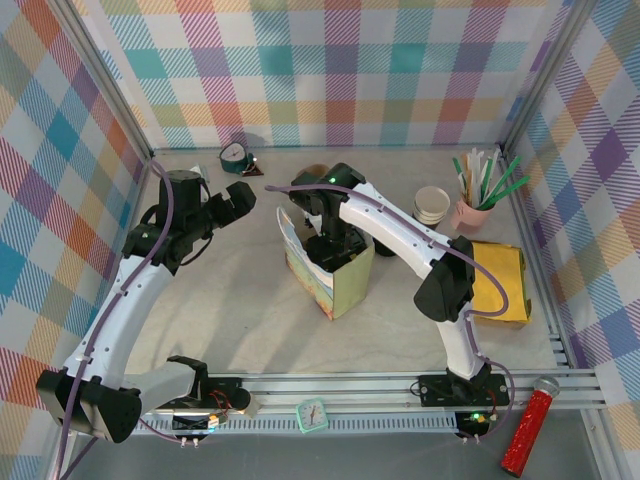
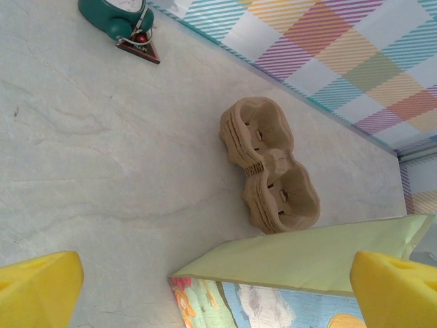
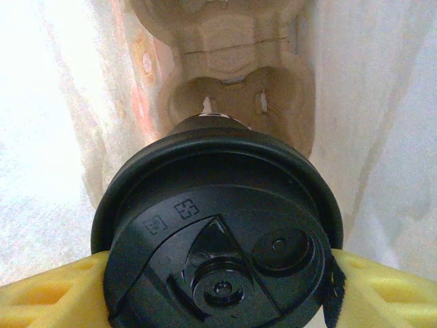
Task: Pack the takeout coffee
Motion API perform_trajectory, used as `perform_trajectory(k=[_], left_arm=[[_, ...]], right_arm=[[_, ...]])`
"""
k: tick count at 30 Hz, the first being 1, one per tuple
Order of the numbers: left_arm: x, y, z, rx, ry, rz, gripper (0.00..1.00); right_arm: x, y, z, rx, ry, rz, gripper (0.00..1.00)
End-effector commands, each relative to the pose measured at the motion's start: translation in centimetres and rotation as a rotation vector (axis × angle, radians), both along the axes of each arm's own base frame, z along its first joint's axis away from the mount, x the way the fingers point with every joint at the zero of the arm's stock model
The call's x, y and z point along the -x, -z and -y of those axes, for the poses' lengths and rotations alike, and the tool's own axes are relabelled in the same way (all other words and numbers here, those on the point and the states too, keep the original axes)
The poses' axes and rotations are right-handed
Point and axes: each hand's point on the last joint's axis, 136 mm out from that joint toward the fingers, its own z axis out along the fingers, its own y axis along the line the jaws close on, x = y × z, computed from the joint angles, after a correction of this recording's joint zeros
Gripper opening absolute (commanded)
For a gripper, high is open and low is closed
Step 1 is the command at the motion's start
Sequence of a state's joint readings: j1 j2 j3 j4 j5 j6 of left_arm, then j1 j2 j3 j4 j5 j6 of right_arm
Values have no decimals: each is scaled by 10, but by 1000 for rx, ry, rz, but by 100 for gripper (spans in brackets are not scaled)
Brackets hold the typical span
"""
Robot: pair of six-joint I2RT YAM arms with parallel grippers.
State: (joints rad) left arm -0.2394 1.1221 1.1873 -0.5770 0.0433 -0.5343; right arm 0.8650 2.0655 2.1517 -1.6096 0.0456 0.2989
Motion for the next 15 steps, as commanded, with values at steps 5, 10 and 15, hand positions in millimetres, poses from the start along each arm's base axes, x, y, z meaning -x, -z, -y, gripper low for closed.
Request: perform_trajectory(k=[5, 10, 15], left_arm=[[4, -4, -1, 20, 3, 10, 100], [3, -5, 0, 21, 3, 13, 100], [5, -5, -1, 20, 1, 12, 100]], right_arm=[[15, -7, 25, 91, 6, -28, 70], [14, -6, 30, 99, 14, -30, 70], [13, -6, 31, 91, 18, -26, 70]])
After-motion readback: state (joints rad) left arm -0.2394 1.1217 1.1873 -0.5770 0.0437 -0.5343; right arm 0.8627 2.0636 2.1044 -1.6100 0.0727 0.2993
